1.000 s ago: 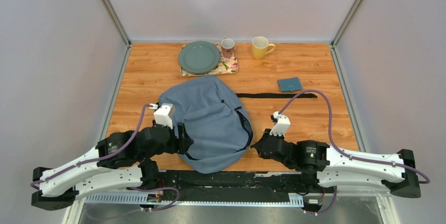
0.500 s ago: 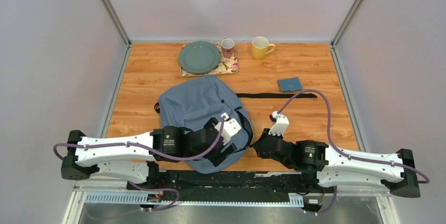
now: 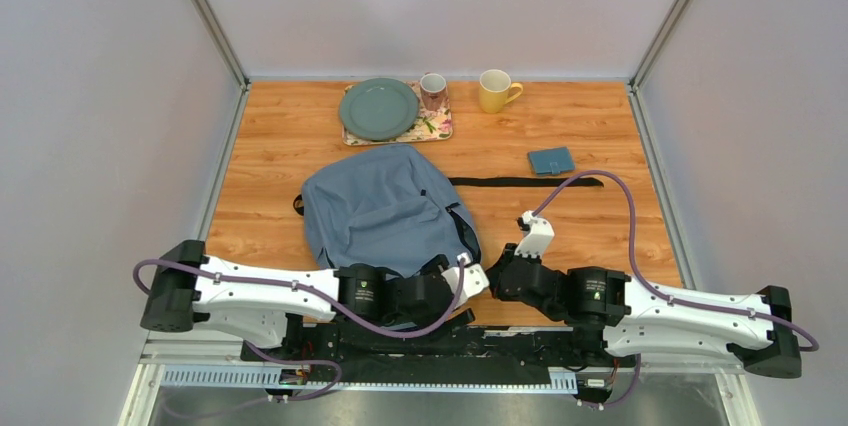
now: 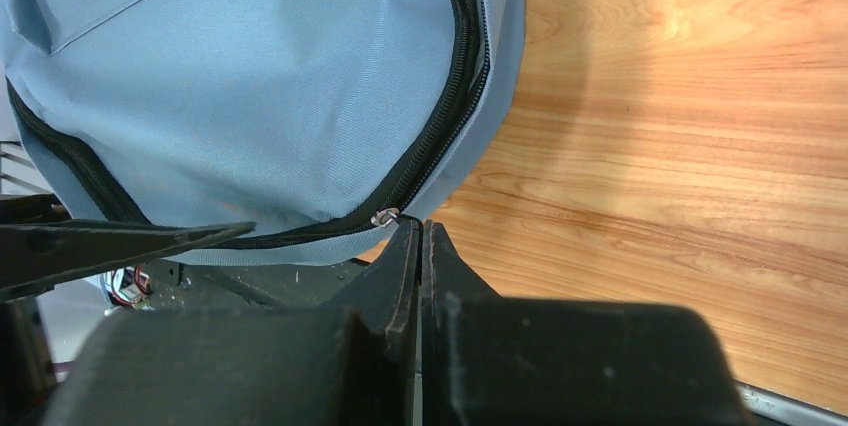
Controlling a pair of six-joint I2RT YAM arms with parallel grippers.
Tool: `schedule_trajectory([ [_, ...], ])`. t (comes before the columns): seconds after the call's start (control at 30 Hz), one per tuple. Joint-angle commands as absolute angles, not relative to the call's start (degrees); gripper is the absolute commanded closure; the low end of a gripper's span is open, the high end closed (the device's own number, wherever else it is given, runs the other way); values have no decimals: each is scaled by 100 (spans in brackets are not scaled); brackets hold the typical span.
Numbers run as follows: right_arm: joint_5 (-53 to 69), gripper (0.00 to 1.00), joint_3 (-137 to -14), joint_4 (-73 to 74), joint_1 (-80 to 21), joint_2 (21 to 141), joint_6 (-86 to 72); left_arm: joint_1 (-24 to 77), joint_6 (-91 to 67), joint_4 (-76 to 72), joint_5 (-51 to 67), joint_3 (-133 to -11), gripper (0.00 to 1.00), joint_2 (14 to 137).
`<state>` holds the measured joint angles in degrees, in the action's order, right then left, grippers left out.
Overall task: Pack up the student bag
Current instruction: Zip the student bag at the center of the board.
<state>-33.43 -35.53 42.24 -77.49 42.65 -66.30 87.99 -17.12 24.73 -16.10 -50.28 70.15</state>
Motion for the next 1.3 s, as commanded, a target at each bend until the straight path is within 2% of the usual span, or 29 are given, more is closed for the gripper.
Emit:
schedule_trajectory([
  [0.0,-3551,100,-3770,4219,-7717,4228,-6627,8868,-1442,2039,-2284,-5159,15,7408],
  [0.13,-3498,100,-3762,4201,-7717,4166,-6601,8868,-1248,1829,-2803,-5036,15,7585],
  [0.2,-3498,100,-3744,4192,-7717,4131,-6592,8877,-1204,1819,-2821,-4966,22,7690],
  [0.23,-3507,100,-3727,4184,-7708,4113,-6583,8877,-1204,1811,-2778,-4931,31,7708],
  [0.27,-3542,100,-3709,4192,-7717,4105,-6574,8868,-1213,1819,-2673,-4861,51,7725],
  [0.33,-3594,100,-3683,4184,-7717,4069,-6574,8868,-1379,1863,-2576,-4782,70,7752],
  [0.37,-3638,100,-3665,4184,-7717,4061,-6592,8877,-1449,1872,-2479,-4668,87,7726],
  [0.4,-3665,100,-3656,4175,-7717,4034,-6600,8877,-1616,1863,-2426,-4597,97,7647],
  [0.43,-3674,100,-3648,4175,-7708,4034,-6609,8877,-1695,1837,-2374,-4518,100,7586],
  [0.87,-3709,100,-3805,3894,-7032,4175,-6188,8886,-2838,1872,-1266,-2884,100,6276],
  [1.2,-3147,100,-4122,3297,-6197,4684,-5370,9018,-3497,2504,-1441,-2303,100,5635],
  [1.23,-3016,100,-4131,3174,-6196,4711,-5327,9018,-3533,2548,-1511,-2311,95,5547],
  [1.27,-2936,100,-4122,3095,-6179,4763,-5283,9018,-3577,2584,-1651,-2329,85,5381],
])
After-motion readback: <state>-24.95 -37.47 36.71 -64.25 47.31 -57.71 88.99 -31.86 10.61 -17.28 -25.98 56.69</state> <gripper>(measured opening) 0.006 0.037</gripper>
